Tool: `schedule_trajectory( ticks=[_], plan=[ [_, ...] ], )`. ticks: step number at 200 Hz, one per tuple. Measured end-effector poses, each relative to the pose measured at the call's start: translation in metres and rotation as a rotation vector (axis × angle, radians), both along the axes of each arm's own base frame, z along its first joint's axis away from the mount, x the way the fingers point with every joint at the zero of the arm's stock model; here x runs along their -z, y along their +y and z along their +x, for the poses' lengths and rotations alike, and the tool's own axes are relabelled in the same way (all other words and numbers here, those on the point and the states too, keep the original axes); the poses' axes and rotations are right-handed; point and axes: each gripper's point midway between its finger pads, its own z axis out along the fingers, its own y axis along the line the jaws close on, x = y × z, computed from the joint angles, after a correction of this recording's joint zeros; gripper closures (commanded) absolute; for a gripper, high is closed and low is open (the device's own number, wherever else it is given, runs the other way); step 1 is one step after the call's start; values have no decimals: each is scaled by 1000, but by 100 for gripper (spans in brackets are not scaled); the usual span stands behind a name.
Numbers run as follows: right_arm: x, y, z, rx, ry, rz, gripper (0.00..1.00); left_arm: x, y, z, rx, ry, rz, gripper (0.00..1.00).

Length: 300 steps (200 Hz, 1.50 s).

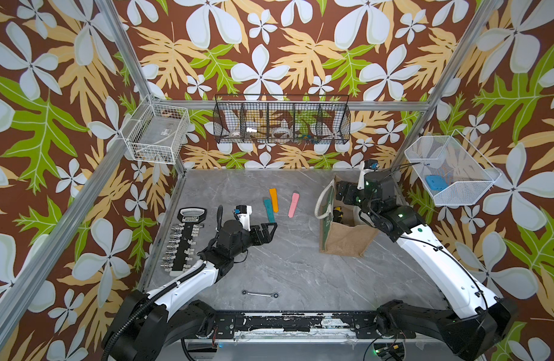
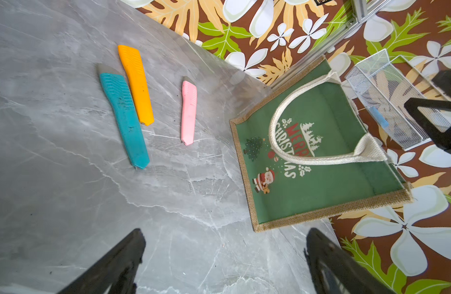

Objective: Place the art knife into the pouch
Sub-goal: Place the utility knife in the pouch, then pick up the utility knife at the center of the board.

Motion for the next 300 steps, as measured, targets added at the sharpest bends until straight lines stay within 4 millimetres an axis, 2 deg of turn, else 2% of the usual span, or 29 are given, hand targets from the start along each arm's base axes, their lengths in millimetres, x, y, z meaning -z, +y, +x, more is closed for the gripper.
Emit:
schedule_trajectory(
  ticks=[33,73,103,136,164,200,236,256,300],
  plan=[
    [-24,29,-3,-76,-42,0,12,-4,-2,0,9,-2,-20,0],
    [-38,64,-4,-157,-62,-3,14,-14,-5,-4,31,-15,-48,0],
    [-35,91,2,-206,-54,-13,16,-27,-7,-10,47,-35,-85,0],
    [-21,136,12,-273,-19,-35,19,-48,-6,-17,62,-72,-131,0],
    [7,165,29,-311,36,-51,25,-60,-3,-25,66,-103,-147,0],
    [59,196,55,-337,136,-61,31,-53,8,-38,44,-95,-136,0],
    [100,221,84,-334,196,-79,37,-49,19,-45,7,-88,-122,0],
    [123,222,100,-305,230,-94,39,-48,23,-45,-15,-86,-113,0],
    [179,202,126,-212,318,-125,40,-38,27,-44,-34,-65,-72,0]
  ],
)
